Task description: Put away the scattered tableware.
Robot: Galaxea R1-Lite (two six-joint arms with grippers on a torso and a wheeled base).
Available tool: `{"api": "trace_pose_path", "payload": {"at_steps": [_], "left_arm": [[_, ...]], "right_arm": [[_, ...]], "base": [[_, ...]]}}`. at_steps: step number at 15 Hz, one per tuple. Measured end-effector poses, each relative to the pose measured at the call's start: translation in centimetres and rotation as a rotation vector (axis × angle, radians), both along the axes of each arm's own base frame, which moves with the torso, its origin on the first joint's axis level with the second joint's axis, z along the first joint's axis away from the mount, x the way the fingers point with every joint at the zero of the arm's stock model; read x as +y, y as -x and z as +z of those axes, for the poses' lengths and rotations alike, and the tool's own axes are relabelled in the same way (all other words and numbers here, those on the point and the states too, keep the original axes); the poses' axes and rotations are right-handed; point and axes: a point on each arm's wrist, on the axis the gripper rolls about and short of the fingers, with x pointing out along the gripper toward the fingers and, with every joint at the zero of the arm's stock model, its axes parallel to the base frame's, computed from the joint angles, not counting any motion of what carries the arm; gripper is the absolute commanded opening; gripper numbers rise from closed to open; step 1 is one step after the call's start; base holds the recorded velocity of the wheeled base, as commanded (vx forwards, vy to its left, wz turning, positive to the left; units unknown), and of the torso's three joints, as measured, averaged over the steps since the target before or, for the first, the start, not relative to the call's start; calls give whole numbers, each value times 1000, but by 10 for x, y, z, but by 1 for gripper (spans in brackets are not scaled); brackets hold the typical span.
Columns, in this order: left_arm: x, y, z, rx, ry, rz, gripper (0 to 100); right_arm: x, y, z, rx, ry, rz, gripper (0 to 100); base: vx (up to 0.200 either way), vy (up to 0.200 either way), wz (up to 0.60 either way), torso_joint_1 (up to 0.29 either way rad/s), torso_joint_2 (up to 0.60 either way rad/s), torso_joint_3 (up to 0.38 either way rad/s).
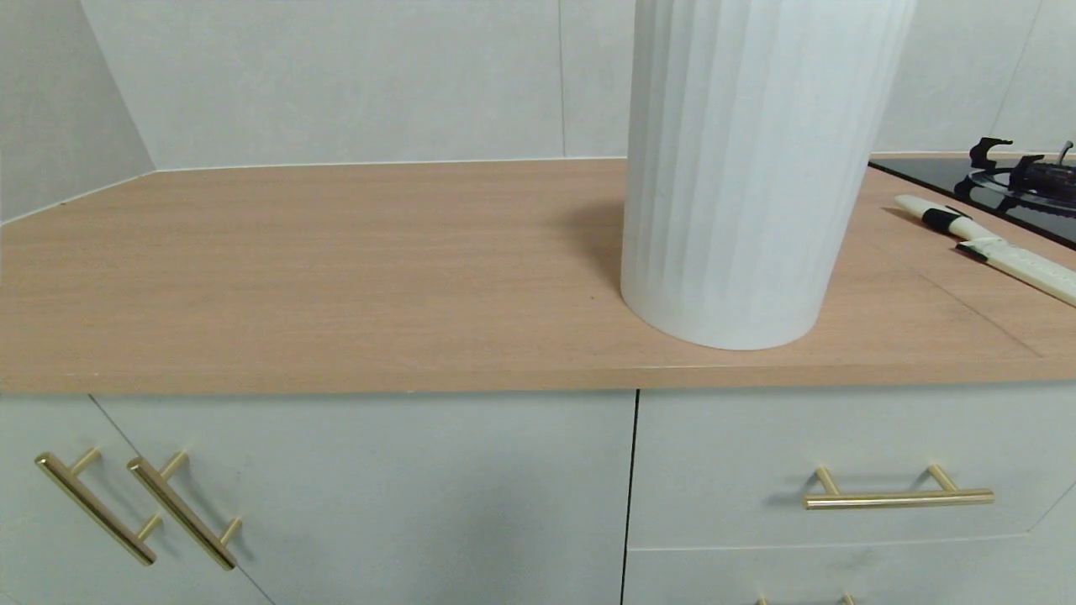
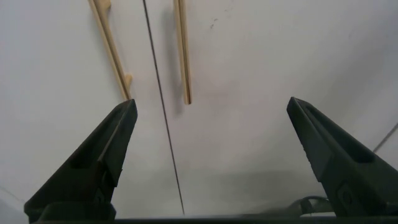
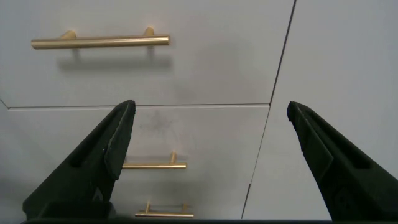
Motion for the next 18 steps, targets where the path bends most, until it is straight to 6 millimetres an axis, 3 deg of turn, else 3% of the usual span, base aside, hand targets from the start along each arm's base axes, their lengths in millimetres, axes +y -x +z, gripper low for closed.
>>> {"api": "trace_pose_path", "payload": {"at_steps": [4, 13, 18], "left_arm": [[0, 0, 0, 0, 0, 0, 100], [0, 0, 0, -1, 0, 0, 100], [0, 0, 0, 0, 0, 0, 100]], "right_arm": [[0, 0, 0, 0, 0, 0, 100], [0, 0, 0, 0, 0, 0, 100], [0, 0, 0, 1, 1, 0, 100]], "base": [[0, 0, 0, 0, 0, 0], [0, -200, 0, 1, 3, 3], [0, 0, 0, 0, 0, 0]]}}
